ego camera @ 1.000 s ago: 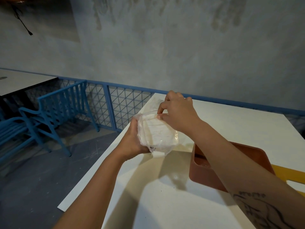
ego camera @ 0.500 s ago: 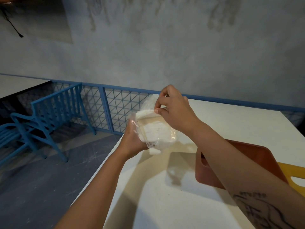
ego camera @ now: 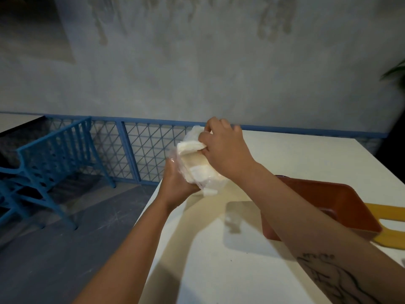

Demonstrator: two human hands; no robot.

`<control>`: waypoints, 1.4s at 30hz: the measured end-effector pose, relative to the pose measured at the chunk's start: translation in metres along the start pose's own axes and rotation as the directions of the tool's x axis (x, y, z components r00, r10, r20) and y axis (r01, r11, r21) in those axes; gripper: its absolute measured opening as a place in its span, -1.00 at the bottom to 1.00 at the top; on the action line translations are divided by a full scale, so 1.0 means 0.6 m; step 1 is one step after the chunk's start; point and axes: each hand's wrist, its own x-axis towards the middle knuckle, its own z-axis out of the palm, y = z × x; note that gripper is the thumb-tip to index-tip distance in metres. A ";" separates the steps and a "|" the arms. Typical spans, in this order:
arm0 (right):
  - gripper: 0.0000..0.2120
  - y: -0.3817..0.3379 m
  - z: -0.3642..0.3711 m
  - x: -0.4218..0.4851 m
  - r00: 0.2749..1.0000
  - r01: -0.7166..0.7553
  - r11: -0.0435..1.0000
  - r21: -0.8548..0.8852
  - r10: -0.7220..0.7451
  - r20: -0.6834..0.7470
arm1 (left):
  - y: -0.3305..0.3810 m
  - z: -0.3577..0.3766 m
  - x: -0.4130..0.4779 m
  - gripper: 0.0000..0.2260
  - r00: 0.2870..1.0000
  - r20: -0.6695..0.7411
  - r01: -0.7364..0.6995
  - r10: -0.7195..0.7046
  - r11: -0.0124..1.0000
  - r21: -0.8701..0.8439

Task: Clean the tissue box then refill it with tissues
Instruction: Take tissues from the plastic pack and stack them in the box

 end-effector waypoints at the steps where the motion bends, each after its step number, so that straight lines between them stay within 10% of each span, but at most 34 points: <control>1: -0.85 -0.001 0.003 -0.002 0.999 0.011 1.000 0.012 -0.011 -0.046 | 0.001 0.003 -0.001 -0.20 1.000 -0.016 -0.010 0.010 1.000 -0.014; 14: -0.71 0.047 -0.078 -0.092 0.931 0.194 0.977 0.093 -0.153 -0.332 | 0.029 0.063 -0.034 -0.37 0.984 -0.140 -0.076 0.111 0.970 0.231; 23: -0.91 0.124 -0.149 -0.187 0.852 0.152 0.953 0.263 0.008 -0.523 | 0.018 0.107 -0.091 -0.37 0.963 -0.268 0.119 -0.011 0.913 0.391; 37: -0.95 0.238 -0.143 -0.349 0.896 -0.349 0.505 0.790 0.427 0.123 | 0.004 0.175 -0.208 -0.61 0.975 -0.208 0.214 -0.079 0.595 0.775; 42: -0.85 0.257 -0.107 -0.404 0.856 -0.355 0.255 0.899 0.476 0.203 | 0.054 0.186 -0.229 -0.21 0.940 -0.144 0.321 -0.309 0.656 0.683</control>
